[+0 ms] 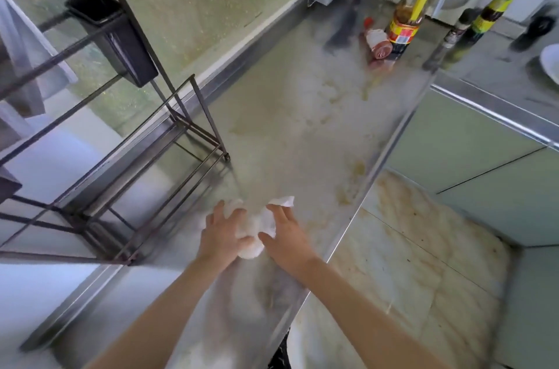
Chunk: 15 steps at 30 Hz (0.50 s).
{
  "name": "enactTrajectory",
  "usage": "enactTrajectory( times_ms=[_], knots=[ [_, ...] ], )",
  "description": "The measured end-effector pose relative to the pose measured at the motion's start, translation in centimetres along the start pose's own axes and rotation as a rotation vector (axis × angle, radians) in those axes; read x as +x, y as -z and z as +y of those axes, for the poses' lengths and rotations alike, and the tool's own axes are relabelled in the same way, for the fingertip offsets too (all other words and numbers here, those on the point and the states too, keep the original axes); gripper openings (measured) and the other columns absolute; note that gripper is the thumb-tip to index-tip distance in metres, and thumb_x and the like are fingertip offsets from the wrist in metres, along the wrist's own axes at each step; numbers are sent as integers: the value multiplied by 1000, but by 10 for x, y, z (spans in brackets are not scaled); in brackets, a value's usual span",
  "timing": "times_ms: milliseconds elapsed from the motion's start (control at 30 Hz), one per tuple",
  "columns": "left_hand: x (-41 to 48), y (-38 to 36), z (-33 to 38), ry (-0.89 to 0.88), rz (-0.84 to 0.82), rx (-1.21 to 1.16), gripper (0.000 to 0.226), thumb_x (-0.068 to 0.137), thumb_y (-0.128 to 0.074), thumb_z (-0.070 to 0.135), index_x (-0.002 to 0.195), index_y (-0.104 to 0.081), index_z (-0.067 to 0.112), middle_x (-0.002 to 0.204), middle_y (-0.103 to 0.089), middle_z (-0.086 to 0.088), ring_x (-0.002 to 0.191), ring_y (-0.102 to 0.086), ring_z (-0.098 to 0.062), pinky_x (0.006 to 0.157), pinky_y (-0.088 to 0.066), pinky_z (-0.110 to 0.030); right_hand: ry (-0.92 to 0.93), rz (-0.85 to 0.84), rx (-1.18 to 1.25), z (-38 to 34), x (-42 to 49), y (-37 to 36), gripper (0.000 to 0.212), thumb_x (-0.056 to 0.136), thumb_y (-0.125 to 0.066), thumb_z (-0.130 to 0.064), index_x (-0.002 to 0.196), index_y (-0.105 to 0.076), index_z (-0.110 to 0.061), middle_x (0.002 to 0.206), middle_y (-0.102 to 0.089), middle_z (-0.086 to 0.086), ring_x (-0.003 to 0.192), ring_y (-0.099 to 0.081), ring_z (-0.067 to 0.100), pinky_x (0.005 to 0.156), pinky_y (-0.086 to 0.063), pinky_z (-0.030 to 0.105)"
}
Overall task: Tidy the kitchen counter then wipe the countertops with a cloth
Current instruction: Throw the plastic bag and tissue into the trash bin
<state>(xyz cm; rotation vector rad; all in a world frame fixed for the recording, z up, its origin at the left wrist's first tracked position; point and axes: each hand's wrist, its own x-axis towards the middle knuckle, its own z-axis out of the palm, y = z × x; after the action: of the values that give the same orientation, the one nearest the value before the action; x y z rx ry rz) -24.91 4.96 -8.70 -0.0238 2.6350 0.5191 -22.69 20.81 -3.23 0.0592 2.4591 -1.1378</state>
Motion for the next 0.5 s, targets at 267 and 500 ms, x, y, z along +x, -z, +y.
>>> enactTrajectory(
  times_ms=[267,500],
  knots=[
    [3,40,68,-129,-49,-725,39,76,-58,-12,99,-51,19,96,-57,-1,86,-59,-8,68,-44,-13,-7,149,295,21,-12,47,78,82,-70,-29,144,-24,-22,142,-30,-5,126,-37,8,99,-30,17],
    [-22,15,186,120,-770,-1270,72,74,-60,10,138,-30,19,71,-70,3,62,-66,-10,47,-47,-19,-15,223,324,68,-85,91,71,81,-69,-38,139,-30,-25,141,-33,-9,127,-37,3,107,-31,21]
  ],
)
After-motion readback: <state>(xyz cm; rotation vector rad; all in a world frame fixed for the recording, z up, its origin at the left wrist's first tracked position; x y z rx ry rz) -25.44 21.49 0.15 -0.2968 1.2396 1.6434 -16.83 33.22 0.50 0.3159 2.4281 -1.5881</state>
